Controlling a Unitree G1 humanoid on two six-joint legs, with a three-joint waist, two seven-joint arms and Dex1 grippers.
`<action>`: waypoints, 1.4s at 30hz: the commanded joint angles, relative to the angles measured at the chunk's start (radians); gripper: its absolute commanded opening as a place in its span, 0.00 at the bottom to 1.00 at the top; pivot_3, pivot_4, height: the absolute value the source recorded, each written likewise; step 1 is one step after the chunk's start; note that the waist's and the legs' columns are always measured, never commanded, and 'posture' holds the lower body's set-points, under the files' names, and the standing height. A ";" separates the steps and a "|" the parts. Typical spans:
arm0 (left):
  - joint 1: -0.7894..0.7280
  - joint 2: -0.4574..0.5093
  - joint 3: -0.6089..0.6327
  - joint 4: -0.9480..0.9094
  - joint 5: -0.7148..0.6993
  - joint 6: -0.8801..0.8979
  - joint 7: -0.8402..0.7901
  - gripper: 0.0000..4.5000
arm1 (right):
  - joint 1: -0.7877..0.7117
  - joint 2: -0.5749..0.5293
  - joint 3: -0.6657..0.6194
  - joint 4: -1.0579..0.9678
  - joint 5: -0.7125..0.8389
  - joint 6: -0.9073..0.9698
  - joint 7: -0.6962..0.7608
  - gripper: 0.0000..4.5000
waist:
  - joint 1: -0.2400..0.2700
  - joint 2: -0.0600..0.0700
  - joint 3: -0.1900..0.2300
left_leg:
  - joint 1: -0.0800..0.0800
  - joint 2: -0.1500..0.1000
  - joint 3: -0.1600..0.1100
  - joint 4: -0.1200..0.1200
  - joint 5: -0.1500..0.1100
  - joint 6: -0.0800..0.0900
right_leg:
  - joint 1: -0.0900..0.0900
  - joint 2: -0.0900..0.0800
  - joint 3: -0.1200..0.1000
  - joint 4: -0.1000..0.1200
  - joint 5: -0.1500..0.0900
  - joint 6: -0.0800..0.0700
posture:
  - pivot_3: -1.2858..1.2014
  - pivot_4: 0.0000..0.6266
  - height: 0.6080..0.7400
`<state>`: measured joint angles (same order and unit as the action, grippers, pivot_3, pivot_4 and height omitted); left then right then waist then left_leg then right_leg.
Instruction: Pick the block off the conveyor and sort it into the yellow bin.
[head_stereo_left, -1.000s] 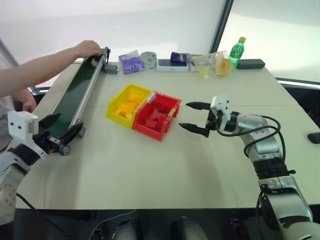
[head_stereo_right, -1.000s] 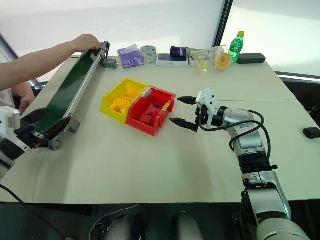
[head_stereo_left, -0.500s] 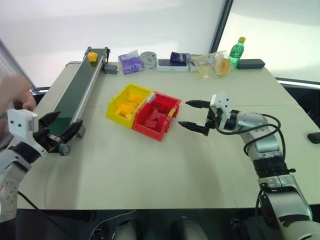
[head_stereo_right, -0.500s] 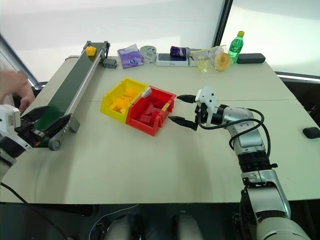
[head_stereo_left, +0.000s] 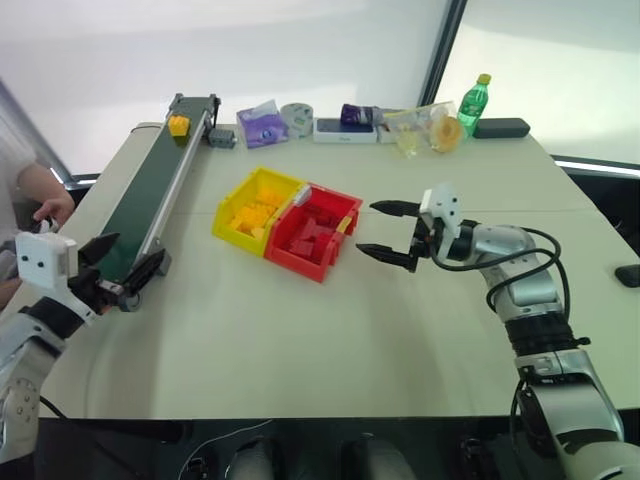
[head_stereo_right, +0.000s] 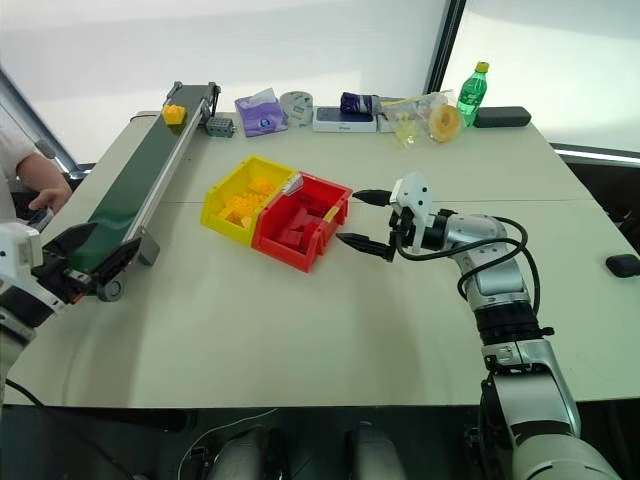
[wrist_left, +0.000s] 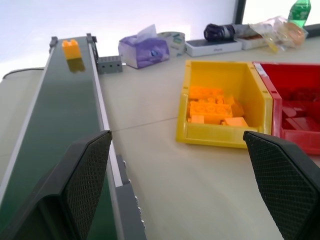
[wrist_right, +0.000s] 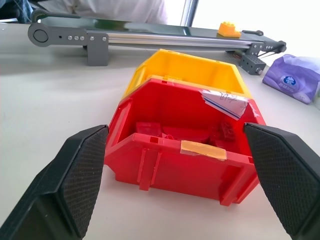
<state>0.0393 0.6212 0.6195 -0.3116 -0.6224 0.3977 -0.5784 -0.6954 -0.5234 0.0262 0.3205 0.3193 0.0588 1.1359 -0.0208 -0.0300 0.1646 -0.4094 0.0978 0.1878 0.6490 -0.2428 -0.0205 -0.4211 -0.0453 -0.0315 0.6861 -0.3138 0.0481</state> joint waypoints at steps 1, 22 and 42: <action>0.025 -0.036 0.099 -0.051 -0.005 -0.085 0.043 0.99 | -0.020 -0.002 -0.015 -0.025 0.007 -0.007 0.002 1.00 | -0.001 0.000 0.000 | 0.000 0.000 0.000 0.000 0.000 0.000 | 0.000 0.000 0.000 0.000 0.000 0.000 | 0.52 0.24 1.00; 0.234 -0.224 0.099 -0.094 0.028 -0.239 0.146 0.99 | -0.027 0.000 -0.010 -0.035 0.009 0.010 0.008 1.00 | 0.000 0.000 0.000 | 0.000 0.000 -0.001 0.001 -0.001 0.002 | 0.001 0.000 0.000 -0.001 0.000 0.000 | 0.52 0.24 1.00; 0.132 -0.145 0.081 -0.051 0.004 -0.165 0.175 0.99 | -0.015 0.004 -0.011 -0.058 0.012 0.021 -0.003 1.00 | 0.000 0.000 0.000 | 0.000 0.000 -0.001 0.001 -0.001 0.001 | 0.001 0.000 0.000 -0.001 0.000 0.000 | 0.52 0.24 1.00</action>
<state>0.1795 0.4581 0.6838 -0.3550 -0.6037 0.2347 -0.4090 -0.6954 -0.5215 0.0281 0.3058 0.3196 0.0824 1.1361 -0.0207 -0.0302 0.1644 -0.4093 0.0977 0.1872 0.6495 -0.2434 -0.0194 -0.4199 -0.0453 -0.0317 0.6852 -0.3137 0.0480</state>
